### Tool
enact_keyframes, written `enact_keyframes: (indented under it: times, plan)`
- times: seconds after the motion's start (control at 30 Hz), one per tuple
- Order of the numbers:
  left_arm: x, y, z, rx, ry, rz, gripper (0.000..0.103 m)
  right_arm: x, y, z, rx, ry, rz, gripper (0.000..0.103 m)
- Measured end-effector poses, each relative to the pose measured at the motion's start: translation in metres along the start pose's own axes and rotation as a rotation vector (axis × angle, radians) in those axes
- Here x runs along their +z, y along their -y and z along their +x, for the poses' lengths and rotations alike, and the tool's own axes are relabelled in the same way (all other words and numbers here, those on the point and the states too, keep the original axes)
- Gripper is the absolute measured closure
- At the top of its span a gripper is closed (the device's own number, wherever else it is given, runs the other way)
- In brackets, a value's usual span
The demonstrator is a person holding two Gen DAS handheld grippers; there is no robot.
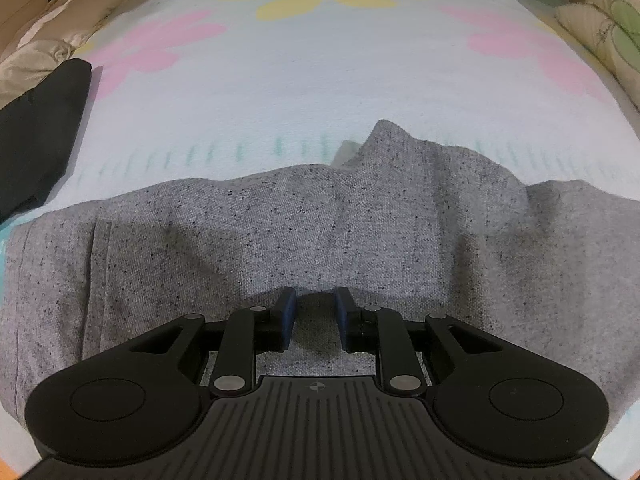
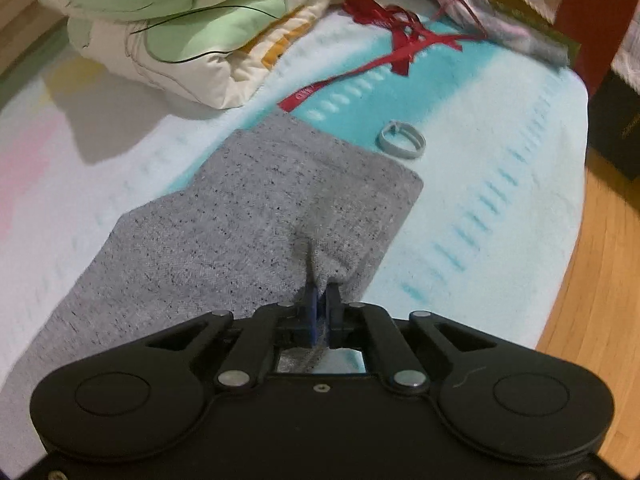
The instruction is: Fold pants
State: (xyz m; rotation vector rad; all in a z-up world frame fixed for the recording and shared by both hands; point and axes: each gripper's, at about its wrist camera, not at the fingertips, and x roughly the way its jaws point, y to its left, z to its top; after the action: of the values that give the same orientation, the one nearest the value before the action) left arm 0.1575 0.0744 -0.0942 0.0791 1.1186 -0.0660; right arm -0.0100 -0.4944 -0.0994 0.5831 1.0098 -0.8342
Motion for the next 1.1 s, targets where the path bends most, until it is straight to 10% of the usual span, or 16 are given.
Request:
enact_keyframes:
  times: [0.27,0.7,0.9,1.1]
  plan:
    - [-0.001,-0.033,-0.015,-0.011,0.044,-0.085,0.081,-0.015,-0.042,-0.057,-0.058,0.162,-0.127,0.065]
    - [-0.003,-0.065,-0.002,-0.089,-0.017,-0.186,0.082,-0.131,-0.255,-0.151,0.779,0.197,-0.888,0.037]
    - [-0.002,-0.101,0.007,-0.215,-0.05,-0.371,0.085,-0.173,-0.334,-0.128,0.773,0.132,-1.163,0.037]
    - [0.001,-0.097,0.006,-0.205,-0.042,-0.316,0.085,-0.185,-0.357,-0.101,0.775,0.04,-1.232,0.039]
